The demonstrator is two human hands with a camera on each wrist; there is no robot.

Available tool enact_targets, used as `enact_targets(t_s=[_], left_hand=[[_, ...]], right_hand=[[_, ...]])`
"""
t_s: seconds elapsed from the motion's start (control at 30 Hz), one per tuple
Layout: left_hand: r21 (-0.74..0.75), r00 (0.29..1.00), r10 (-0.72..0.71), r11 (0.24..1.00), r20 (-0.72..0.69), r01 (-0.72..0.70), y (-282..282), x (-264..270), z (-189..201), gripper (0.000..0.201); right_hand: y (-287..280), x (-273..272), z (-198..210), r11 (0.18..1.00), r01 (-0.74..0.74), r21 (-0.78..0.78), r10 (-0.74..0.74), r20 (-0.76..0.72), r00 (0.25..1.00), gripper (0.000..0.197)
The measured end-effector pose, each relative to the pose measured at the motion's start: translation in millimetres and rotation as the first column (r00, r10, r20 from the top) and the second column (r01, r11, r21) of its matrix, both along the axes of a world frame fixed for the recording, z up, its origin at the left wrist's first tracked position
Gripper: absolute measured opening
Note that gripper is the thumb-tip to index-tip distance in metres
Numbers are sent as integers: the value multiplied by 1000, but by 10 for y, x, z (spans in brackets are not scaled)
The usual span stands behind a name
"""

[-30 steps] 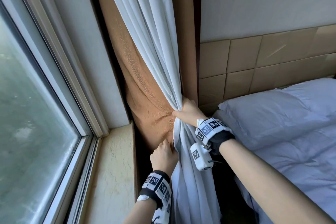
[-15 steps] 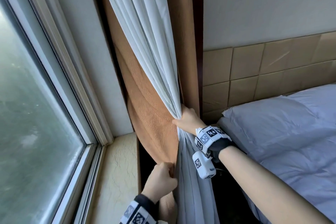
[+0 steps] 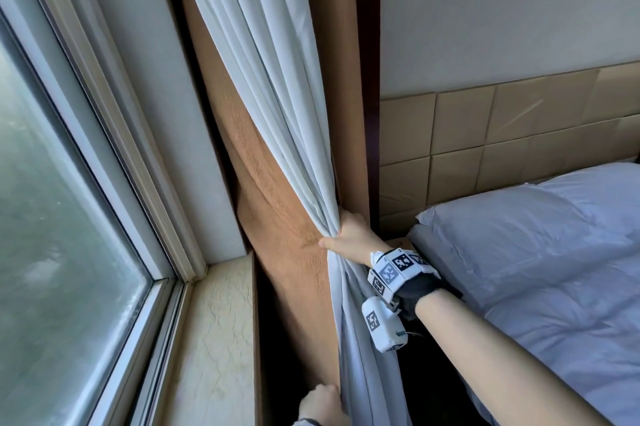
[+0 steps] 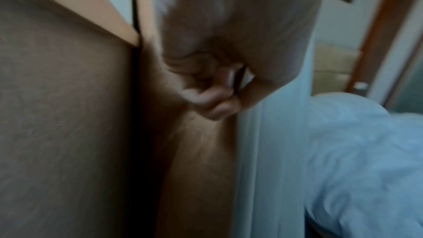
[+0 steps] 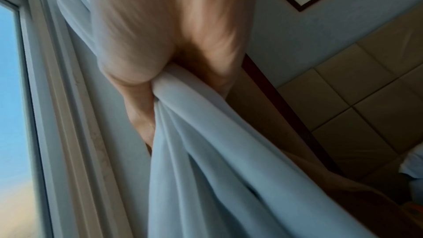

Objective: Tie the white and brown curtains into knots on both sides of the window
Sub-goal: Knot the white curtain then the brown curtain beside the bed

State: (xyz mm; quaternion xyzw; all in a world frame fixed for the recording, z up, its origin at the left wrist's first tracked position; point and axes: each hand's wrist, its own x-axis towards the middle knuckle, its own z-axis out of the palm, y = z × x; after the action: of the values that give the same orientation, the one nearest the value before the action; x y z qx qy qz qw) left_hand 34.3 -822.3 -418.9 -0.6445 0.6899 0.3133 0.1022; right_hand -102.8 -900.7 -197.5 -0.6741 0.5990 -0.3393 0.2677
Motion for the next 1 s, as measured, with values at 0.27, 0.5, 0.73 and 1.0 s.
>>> enact_targets(t_s=[0.27,0.5,0.73,1.0], left_hand=[[-24,832,-451,883,-322,469,-311,179,838,27],[-732,678,-343,522,-650,-438,-503,290,2686,66],[-727,678,-295,430,-673,-535,-641,-182,2369,109],[-847,758,-390,337,-522,-410,-694,-101,2218,99]], right_hand=[[-8,57,-41,998,46,-48,-50,-104,993,33],[51,122,-97,990,89,-109,-104,-140,985,31],[130,280,-166,973,112,-202,-132,-89,987,28],[136,219,-94,998,-25,-63,27,33,999,45]])
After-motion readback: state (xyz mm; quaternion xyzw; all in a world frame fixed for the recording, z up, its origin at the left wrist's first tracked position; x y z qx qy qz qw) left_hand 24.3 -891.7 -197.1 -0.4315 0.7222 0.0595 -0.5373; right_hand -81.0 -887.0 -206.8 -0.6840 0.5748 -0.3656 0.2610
